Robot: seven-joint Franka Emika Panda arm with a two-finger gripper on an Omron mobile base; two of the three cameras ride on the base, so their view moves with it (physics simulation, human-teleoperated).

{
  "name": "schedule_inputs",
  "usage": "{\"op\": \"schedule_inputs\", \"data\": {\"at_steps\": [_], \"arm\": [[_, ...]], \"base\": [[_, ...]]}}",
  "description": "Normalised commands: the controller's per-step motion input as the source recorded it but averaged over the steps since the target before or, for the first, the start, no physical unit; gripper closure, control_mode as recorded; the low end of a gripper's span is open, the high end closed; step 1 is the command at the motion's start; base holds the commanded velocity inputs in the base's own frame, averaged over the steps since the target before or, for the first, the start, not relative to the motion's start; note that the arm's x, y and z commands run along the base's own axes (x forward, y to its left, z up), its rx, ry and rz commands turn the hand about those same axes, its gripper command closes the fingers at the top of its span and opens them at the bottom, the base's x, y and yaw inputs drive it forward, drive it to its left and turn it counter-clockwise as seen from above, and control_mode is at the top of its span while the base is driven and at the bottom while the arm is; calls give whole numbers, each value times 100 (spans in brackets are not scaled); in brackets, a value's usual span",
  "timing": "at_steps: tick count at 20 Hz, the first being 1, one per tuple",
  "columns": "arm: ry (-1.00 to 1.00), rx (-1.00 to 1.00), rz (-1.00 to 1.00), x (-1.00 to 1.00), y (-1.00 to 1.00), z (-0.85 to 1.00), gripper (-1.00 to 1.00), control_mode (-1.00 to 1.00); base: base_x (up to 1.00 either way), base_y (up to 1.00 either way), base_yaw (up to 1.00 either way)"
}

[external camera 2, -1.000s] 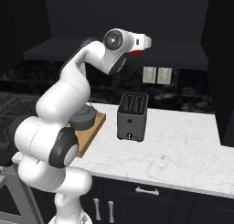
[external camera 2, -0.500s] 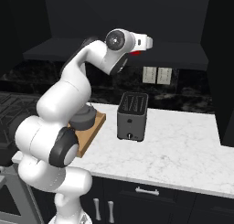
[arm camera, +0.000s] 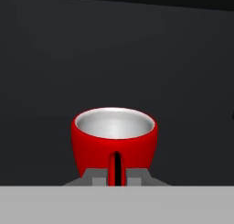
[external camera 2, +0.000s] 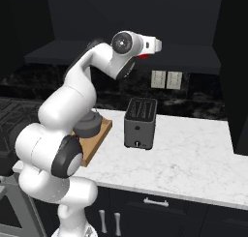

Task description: Pick the kettle from the counter and place it on the tray. Then pick the mug from the cabinet and place it on the tray. Then close the cabinet doors.

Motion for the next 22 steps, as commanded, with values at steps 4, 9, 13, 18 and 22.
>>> {"op": "schedule_inputs", "data": {"at_steps": [4,9,13,18,22], "arm": [[0,0,0,-23,0,-2,100,-100],[0,0,0,-59,0,0,100,-100],[-1,0,12,-94,0,0,100,-100],[0,-1,21,-100,2,0,100,-100],[0,-1,25,-100,0,0,100,-100]], "base": [[0,0,0],[0,0,0],[0,0,0],[0,0,0],[0,0,0]]}}
